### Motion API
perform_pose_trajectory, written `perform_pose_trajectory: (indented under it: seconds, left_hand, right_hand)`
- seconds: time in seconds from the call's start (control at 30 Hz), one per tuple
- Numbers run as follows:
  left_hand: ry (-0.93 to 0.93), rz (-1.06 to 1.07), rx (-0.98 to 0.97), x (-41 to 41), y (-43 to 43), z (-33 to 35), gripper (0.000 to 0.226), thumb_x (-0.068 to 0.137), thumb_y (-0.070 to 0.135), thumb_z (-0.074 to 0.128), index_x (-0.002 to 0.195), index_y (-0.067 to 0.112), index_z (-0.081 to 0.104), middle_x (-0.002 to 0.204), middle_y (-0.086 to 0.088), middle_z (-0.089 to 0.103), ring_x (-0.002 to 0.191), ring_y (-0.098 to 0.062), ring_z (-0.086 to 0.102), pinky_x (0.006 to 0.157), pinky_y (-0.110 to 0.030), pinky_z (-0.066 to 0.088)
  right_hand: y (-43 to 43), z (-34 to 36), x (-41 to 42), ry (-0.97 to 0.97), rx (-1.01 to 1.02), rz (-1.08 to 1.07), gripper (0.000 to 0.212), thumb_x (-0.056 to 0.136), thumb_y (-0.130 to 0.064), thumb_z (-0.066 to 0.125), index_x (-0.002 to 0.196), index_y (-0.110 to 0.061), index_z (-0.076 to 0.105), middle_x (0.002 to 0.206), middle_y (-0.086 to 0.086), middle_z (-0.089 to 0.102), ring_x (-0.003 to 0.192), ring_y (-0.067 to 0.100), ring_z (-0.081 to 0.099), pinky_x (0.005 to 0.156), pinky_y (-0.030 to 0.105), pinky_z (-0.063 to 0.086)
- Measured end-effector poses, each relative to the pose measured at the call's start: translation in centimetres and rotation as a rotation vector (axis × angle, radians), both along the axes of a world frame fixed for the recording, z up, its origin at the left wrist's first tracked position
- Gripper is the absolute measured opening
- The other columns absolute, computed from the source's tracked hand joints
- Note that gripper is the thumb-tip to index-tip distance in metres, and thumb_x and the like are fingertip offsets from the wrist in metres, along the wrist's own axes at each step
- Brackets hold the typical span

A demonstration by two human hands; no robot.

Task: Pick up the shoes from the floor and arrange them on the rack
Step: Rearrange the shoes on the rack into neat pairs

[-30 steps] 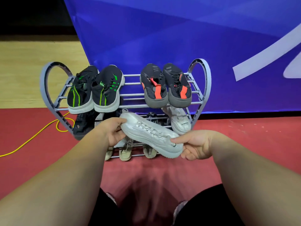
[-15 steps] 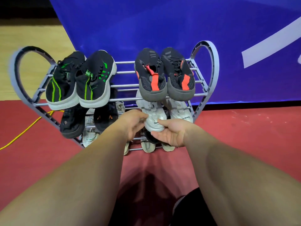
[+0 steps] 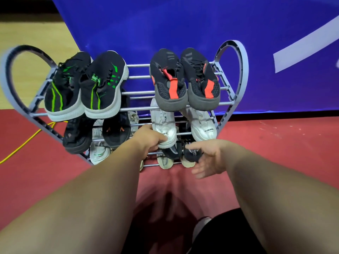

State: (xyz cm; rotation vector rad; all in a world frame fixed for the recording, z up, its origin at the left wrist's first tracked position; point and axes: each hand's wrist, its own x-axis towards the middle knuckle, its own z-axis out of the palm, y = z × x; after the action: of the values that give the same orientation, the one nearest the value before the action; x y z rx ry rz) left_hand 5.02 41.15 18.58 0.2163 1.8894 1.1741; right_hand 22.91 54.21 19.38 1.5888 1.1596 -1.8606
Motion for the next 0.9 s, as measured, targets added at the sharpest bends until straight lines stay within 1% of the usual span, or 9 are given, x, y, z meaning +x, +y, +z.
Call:
perform_pose_trajectory:
  seconds: [0.07, 0.13, 0.23, 0.3, 0.4, 0.47, 0.63, 0.8, 0.9]
  left_hand:
    - [-0.003, -0.004, 0.016, 0.2, 0.1, -0.2, 0.039, 0.076, 0.004, 0.079, 0.110, 0.017, 0.066, 0.099, -0.005, 0.076, 0.074, -0.016, 0.067, 0.059, -0.025, 0.051]
    - [-0.003, 0.000, 0.024, 0.2, 0.1, -0.4, 0.041, 0.076, 0.002, 0.079, 0.112, 0.017, 0.066, 0.101, -0.005, 0.076, 0.076, -0.017, 0.069, 0.060, -0.025, 0.052]
    - [-0.005, 0.022, 0.030, 0.1, 0.2, -0.8, 0.043, 0.077, -0.002, 0.078, 0.112, 0.020, 0.067, 0.104, -0.003, 0.076, 0.084, -0.018, 0.072, 0.059, -0.024, 0.052]
    - [0.003, 0.033, 0.029, 0.0, 0.2, -0.8, 0.042, 0.078, -0.002, 0.077, 0.111, 0.021, 0.067, 0.105, -0.001, 0.075, 0.093, -0.020, 0.073, 0.061, -0.025, 0.054]
    - [0.018, 0.050, 0.014, -0.2, 0.3, -1.0, 0.037, 0.083, -0.006, 0.071, 0.105, 0.023, 0.064, 0.107, -0.001, 0.073, 0.097, -0.021, 0.072, 0.064, -0.025, 0.056]
    - [0.023, 0.067, 0.004, -0.3, 0.4, -1.1, 0.036, 0.085, -0.008, 0.068, 0.104, 0.022, 0.062, 0.108, -0.001, 0.072, 0.097, -0.021, 0.071, 0.065, -0.026, 0.057]
    - [0.001, 0.087, 0.040, -0.5, 1.1, -1.8, 0.035, 0.086, -0.005, 0.066, 0.112, 0.019, 0.063, 0.111, 0.002, 0.072, 0.098, -0.020, 0.072, 0.064, -0.026, 0.056]
    - [-0.015, 0.114, 0.063, 0.1, 2.6, -2.6, 0.037, 0.085, 0.000, 0.070, 0.117, 0.018, 0.064, 0.112, 0.001, 0.073, 0.096, -0.020, 0.073, 0.078, -0.034, 0.062]
    - [0.004, 0.130, 0.078, 0.2, 3.0, -2.9, 0.039, 0.084, 0.001, 0.071, 0.119, 0.017, 0.064, 0.112, 0.001, 0.072, 0.095, -0.019, 0.072, 0.078, -0.033, 0.062]
  right_hand:
    - [1.1, 0.4, 1.2, 0.042, 0.027, -0.091, 0.103, 0.071, -0.068, 0.080, 0.140, -0.001, 0.045, 0.135, 0.024, 0.059, 0.100, 0.037, 0.073, 0.068, 0.049, 0.063]
    - [2.3, 0.1, 1.9, 0.113, 0.056, -0.237, 0.097, 0.071, -0.077, 0.074, 0.133, -0.006, 0.049, 0.127, 0.022, 0.064, 0.097, 0.034, 0.074, 0.064, 0.046, 0.063]
    - [3.2, -0.7, 1.5, 0.200, 0.109, -0.396, 0.078, 0.086, -0.065, 0.067, 0.139, -0.009, 0.055, 0.120, 0.013, 0.065, 0.091, 0.024, 0.070, 0.057, 0.037, 0.061]
    - [3.3, -1.1, 1.0, 0.237, 0.131, -0.449, 0.058, 0.097, -0.051, 0.063, 0.137, -0.010, 0.058, 0.112, 0.013, 0.066, 0.087, 0.022, 0.068, 0.052, 0.034, 0.060]
    - [2.9, -1.1, 0.2, 0.284, 0.122, -0.467, 0.040, 0.102, -0.036, 0.061, 0.128, -0.006, 0.061, 0.096, 0.015, 0.070, 0.076, 0.023, 0.072, 0.050, 0.032, 0.059]
    - [2.5, -1.1, -0.3, 0.311, 0.087, -0.439, 0.035, 0.103, -0.029, 0.061, 0.126, -0.002, 0.061, 0.087, 0.019, 0.074, 0.067, 0.025, 0.076, 0.051, 0.032, 0.060]
    - [1.9, -0.9, -1.1, 0.366, 0.004, -0.440, 0.023, 0.103, -0.013, 0.060, 0.119, 0.004, 0.060, 0.079, 0.025, 0.075, 0.064, 0.029, 0.077, 0.051, 0.034, 0.061]
    - [2.2, -1.3, -1.2, 0.362, 0.012, -0.439, 0.024, 0.102, -0.012, 0.061, 0.120, 0.004, 0.059, 0.080, 0.025, 0.075, 0.066, 0.028, 0.077, 0.052, 0.033, 0.061]
    - [2.6, -1.7, -1.3, 0.363, 0.056, -0.432, 0.028, 0.102, -0.012, 0.061, 0.126, 0.003, 0.058, 0.079, 0.022, 0.075, 0.065, 0.025, 0.077, 0.052, 0.032, 0.061]
